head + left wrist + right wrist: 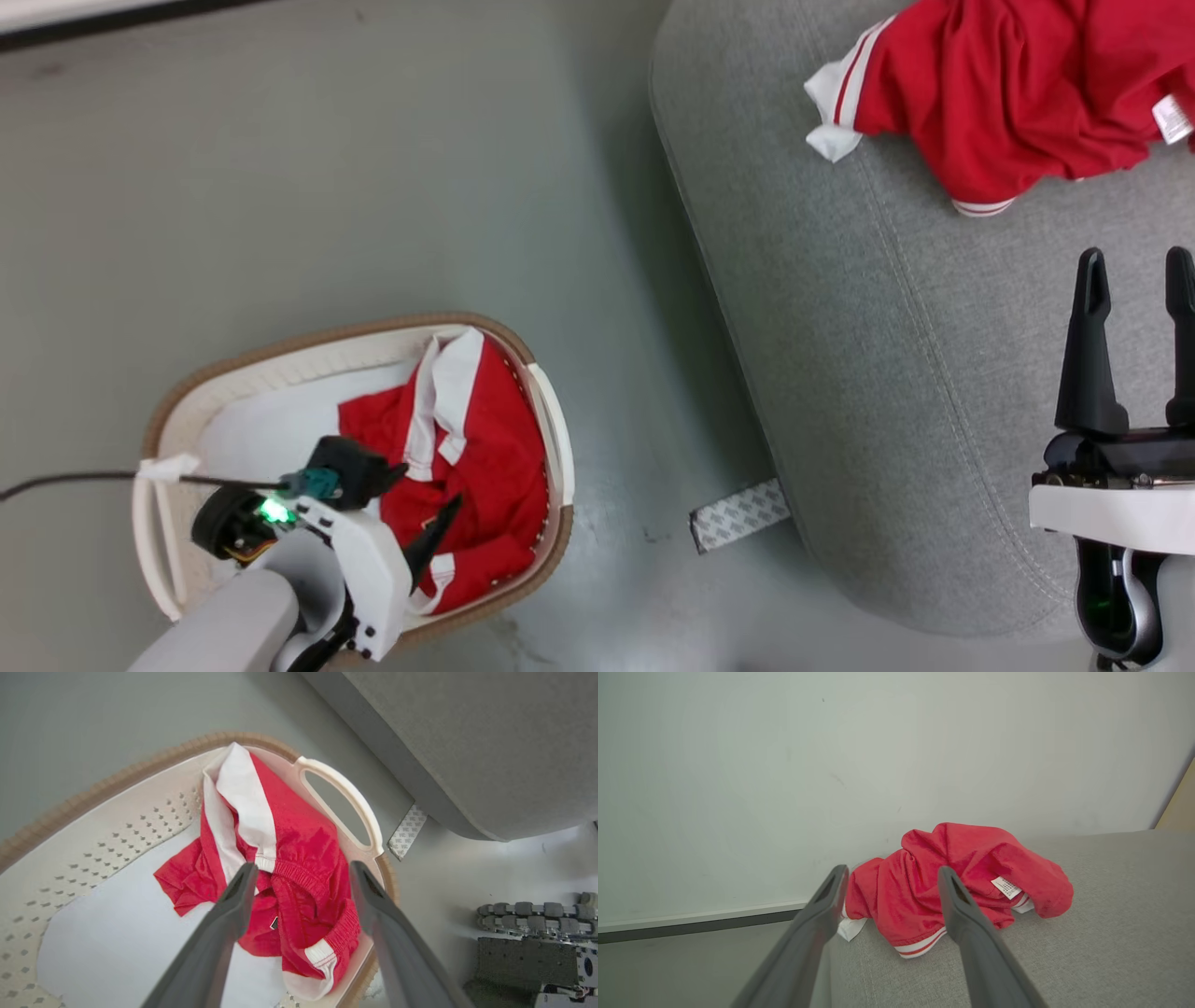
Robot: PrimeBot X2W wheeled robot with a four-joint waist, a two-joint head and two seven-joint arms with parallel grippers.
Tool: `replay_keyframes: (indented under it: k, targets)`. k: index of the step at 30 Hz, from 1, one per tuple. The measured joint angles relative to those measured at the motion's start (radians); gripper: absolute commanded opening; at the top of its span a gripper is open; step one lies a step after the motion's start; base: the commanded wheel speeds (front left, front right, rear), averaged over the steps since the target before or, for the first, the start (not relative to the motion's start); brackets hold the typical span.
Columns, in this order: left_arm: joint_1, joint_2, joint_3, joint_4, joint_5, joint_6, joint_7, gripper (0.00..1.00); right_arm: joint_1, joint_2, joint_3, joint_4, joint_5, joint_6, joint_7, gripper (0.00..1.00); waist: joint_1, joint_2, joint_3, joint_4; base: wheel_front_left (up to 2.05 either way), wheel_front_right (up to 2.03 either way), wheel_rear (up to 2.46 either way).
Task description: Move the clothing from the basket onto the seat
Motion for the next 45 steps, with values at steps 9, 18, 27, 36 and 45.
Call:
replay_keyframes:
  k: [9, 18, 27, 36, 45]
  targets:
    - [-0.097, 0.083, -0.235, -0.01, -0.165, 0.0, 0.157, 1.0, -0.038, 0.0, 0.014, -0.042, 0.021, 0.0, 0.0, 1.0, -0.0001, 0.0, 0.112, -0.039, 0.0, 0.0, 0.0]
    - [-0.211, 0.163, -0.431, -0.061, -0.271, 0.0, 0.236, 1.0, -0.054, 0.0, 0.049, -0.067, 0.05, 0.0, 0.0, 1.0, -0.0001, 0.0, 0.19, -0.091, 0.0, 0.0, 0.0]
    - [-0.277, 0.187, -0.483, -0.096, -0.296, 0.0, 0.359, 1.0, -0.045, 0.0, 0.053, -0.078, 0.062, 0.0, 0.0, 1.0, -0.0002, 0.0, 0.236, -0.109, 0.0, 0.0, 0.0]
    - [-0.277, 0.189, -0.488, -0.129, -0.275, 0.0, 0.381, 0.0, -0.05, 0.0, 0.049, -0.074, 0.062, 0.0, 0.0, 1.0, -0.0002, 0.0, 0.241, -0.107, 0.0, 0.0, 0.0]
    - [-0.281, 0.183, -0.489, -0.095, -0.283, 0.0, 0.32, 0.0, -0.073, 0.0, 0.062, -0.054, 0.058, 0.0, 0.0, 1.0, -0.0002, 0.0, 0.206, -0.113, 0.0, 0.0, 0.0]
